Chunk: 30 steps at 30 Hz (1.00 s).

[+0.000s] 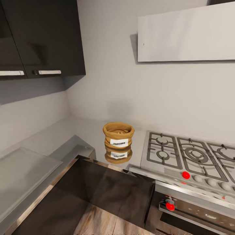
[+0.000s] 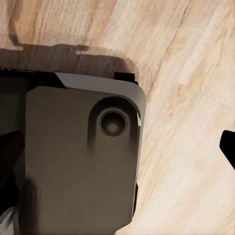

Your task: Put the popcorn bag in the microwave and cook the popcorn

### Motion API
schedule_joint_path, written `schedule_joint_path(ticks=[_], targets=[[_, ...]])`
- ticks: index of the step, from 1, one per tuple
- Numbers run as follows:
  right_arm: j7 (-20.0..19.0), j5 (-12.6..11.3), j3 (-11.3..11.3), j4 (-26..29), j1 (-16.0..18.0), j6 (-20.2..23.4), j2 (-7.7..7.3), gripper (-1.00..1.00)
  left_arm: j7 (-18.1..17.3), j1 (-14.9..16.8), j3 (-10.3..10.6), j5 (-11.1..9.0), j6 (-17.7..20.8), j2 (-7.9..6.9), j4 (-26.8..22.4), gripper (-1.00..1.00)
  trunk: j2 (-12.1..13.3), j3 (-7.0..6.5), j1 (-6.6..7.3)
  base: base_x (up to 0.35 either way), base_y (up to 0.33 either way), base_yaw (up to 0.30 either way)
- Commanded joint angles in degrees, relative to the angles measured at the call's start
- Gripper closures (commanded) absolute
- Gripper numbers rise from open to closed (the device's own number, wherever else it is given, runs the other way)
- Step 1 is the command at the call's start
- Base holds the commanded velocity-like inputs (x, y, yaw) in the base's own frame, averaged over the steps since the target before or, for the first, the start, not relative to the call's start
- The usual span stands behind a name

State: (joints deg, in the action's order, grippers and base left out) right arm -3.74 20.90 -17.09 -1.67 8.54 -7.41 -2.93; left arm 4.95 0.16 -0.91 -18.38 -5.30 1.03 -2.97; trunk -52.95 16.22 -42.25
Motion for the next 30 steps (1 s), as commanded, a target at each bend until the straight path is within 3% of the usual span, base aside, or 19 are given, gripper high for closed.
schedule_joint_path(ticks=[1, 23, 26, 30], targets=[[-0.1, 0.4, -0.5, -0.2, 0.1, -0.3, -0.05, -1.00, 0.1, 0.0, -0.1, -0.2, -0.1, 0.02, 0.0, -1.00, 0.0, 0.16, 0.00, 0.000, 0.000, 0.000], [0.0, 0.4, -0.5, -0.2, 0.1, -0.3, 0.02, -1.00, -0.1, 0.0, 0.2, -0.1, -0.1, -0.03, -0.1, -1.00, 0.0, 2.17, 0.00, 0.000, 0.000, 0.000], [0.0, 0.3, -0.5, -0.2, 0.1, -0.3, -0.09, -1.00, -0.1, 0.0, 0.3, 0.1, -0.1, -1.40, -0.1, -1.00, 0.0, 2.44, 0.00, 0.000, 0.000, 0.000], [0.0, 0.3, -0.5, -0.2, 0.1, -0.4, -0.19, -1.00, -0.1, 0.0, 0.3, 0.1, -0.1, -1.67, -0.1, -1.00, 0.0, 2.81, 0.00, 0.000, 0.000, 0.000]])
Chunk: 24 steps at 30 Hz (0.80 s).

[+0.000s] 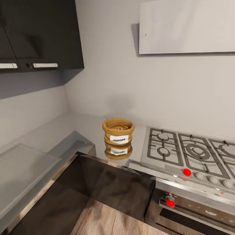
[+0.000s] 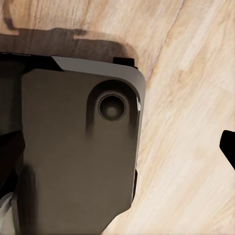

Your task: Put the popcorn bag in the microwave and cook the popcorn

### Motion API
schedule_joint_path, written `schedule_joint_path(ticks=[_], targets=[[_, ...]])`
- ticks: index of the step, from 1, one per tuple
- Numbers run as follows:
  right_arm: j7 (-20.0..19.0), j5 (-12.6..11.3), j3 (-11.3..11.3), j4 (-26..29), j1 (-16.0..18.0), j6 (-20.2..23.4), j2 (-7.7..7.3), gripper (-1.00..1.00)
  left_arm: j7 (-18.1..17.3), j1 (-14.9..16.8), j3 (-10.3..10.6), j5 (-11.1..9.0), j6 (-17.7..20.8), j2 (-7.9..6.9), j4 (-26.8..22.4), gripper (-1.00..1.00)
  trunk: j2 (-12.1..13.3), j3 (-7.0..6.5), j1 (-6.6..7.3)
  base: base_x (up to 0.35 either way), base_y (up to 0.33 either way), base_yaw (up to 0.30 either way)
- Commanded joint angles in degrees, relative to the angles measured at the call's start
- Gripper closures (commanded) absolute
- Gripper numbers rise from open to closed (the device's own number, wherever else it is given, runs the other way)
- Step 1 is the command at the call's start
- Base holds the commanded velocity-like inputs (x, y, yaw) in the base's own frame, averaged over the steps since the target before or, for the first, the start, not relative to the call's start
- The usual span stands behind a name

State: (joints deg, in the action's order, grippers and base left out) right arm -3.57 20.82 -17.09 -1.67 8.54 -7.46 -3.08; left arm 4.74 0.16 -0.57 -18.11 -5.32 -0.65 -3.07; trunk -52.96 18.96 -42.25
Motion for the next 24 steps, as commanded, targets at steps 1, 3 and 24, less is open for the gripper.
schedule_joint_path(ticks=[1, 3, 24], targets=[[-0.1, 0.4, -0.5, -0.2, 0.1, -0.3, -0.02, -1.00, 0.1, 0.0, 0.0, -0.2, -0.1, -0.01, 0.0, -1.00, 0.0, 0.16, 0.00, 0.000, 0.000, 0.000], [-0.1, 0.4, -0.5, -0.2, 0.1, -0.3, 0.00, -1.00, 0.1, 0.0, 0.0, -0.1, -0.1, -0.10, 0.0, -1.00, 0.0, 0.34, 0.00, 0.000, 0.000, 0.000], [-0.1, 0.7, -0.5, -0.2, 0.1, -0.6, 0.38, -1.00, 0.1, 0.0, 0.0, -0.1, -0.1, -0.06, 0.0, -1.00, 0.0, 2.28, 0.00, 0.000, 0.000, 0.000]])
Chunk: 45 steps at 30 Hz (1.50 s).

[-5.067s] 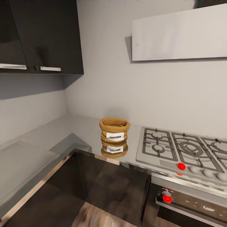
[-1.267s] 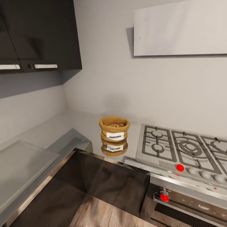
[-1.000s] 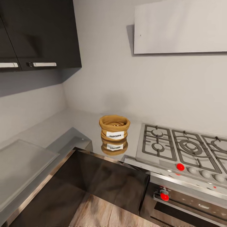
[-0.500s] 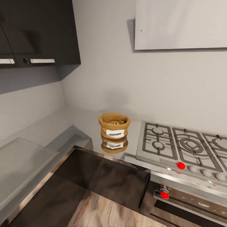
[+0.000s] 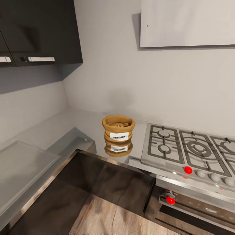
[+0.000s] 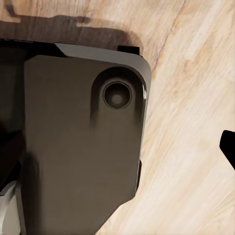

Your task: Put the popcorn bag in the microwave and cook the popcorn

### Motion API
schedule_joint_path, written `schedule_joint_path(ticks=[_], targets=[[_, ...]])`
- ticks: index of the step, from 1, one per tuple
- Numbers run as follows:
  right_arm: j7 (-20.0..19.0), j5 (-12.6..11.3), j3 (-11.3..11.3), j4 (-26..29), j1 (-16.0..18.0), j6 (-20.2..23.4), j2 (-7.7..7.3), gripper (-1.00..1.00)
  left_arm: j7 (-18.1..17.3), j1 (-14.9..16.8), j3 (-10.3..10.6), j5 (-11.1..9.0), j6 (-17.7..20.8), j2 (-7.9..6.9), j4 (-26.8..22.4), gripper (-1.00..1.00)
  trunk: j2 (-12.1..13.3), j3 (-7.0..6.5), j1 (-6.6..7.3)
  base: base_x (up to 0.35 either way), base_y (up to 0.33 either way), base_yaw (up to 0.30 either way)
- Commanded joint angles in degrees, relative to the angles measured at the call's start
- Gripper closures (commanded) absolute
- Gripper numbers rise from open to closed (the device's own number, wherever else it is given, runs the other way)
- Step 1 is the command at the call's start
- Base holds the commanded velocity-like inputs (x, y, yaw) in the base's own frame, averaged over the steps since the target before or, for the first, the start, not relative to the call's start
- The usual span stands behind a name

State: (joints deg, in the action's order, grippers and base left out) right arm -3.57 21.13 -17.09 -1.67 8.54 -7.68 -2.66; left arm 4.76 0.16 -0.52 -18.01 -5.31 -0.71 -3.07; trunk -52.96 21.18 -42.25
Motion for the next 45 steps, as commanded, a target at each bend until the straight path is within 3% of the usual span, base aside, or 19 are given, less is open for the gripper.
schedule_joint_path(ticks=[1, 28, 45], targets=[[-0.1, 0.3, -0.5, -0.2, 0.1, -0.3, -0.03, -1.00, 0.1, 0.0, 0.0, -0.2, -0.1, 0.01, 0.0, -1.00, 0.0, 0.15, 0.00, 0.000, 0.000, 0.000], [-0.1, -0.2, -0.7, -0.2, 0.1, -0.6, 0.02, -1.00, 0.1, 0.0, 0.0, -0.2, -0.1, 0.01, 0.0, -1.00, 0.0, 2.62, 0.00, 0.000, 0.000, 0.000], [-0.4, 0.2, -0.6, -0.2, 0.1, -0.5, -0.20, -1.00, 0.1, 0.0, 0.0, -0.2, -0.1, 0.01, 0.0, -1.00, 0.0, 2.74, 0.00, 0.000, 0.000, 0.000]])
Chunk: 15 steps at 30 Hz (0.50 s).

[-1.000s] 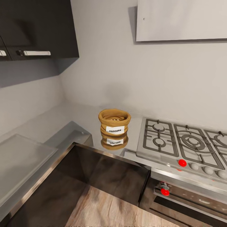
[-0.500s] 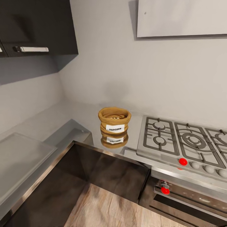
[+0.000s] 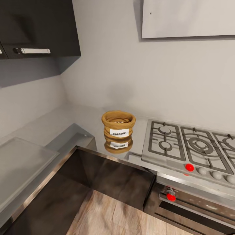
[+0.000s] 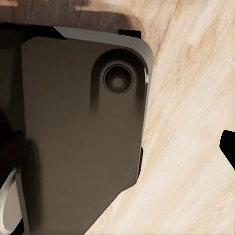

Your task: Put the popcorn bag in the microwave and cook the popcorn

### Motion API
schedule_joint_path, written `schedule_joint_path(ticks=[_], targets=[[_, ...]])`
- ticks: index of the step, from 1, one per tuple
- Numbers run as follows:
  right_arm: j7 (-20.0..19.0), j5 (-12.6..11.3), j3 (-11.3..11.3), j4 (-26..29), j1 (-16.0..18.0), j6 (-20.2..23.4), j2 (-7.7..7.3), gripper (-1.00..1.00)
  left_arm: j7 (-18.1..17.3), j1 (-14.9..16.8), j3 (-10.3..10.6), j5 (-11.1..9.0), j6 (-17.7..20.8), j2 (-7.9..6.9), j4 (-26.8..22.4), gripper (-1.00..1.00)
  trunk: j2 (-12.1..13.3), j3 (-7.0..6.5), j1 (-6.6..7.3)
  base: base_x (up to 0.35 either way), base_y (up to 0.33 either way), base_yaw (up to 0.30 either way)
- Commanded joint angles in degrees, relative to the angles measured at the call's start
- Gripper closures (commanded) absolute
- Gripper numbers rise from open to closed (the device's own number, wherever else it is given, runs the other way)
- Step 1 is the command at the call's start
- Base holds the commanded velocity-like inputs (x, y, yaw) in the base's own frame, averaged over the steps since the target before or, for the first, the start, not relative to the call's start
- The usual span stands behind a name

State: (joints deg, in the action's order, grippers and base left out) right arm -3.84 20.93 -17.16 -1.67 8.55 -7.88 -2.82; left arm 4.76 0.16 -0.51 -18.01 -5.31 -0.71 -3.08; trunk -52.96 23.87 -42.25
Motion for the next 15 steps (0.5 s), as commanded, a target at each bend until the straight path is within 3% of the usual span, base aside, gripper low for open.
schedule_joint_path(ticks=[1, 11, 15], targets=[[-0.1, 0.3, -0.5, -0.2, 0.1, -0.3, -0.01, -1.00, 0.1, 0.0, 0.0, -0.2, -0.1, 0.01, 0.0, -1.00, 0.0, 0.05, 0.00, 0.000, 0.000, 0.000], [-0.3, 0.3, -0.5, -0.2, 0.1, -0.5, -0.04, -1.00, 0.1, 0.0, 0.0, -0.2, -0.1, 0.01, 0.0, -1.00, 0.0, 0.03, 0.00, 0.000, 0.000, -0.004], [-0.1, 0.1, -0.5, -0.2, 0.1, -0.6, 0.08, -1.00, 0.1, 0.0, -0.1, -0.2, -0.1, 0.01, 0.0, -1.00, 0.0, -0.09, 0.00, 0.000, 0.000, -0.130]])
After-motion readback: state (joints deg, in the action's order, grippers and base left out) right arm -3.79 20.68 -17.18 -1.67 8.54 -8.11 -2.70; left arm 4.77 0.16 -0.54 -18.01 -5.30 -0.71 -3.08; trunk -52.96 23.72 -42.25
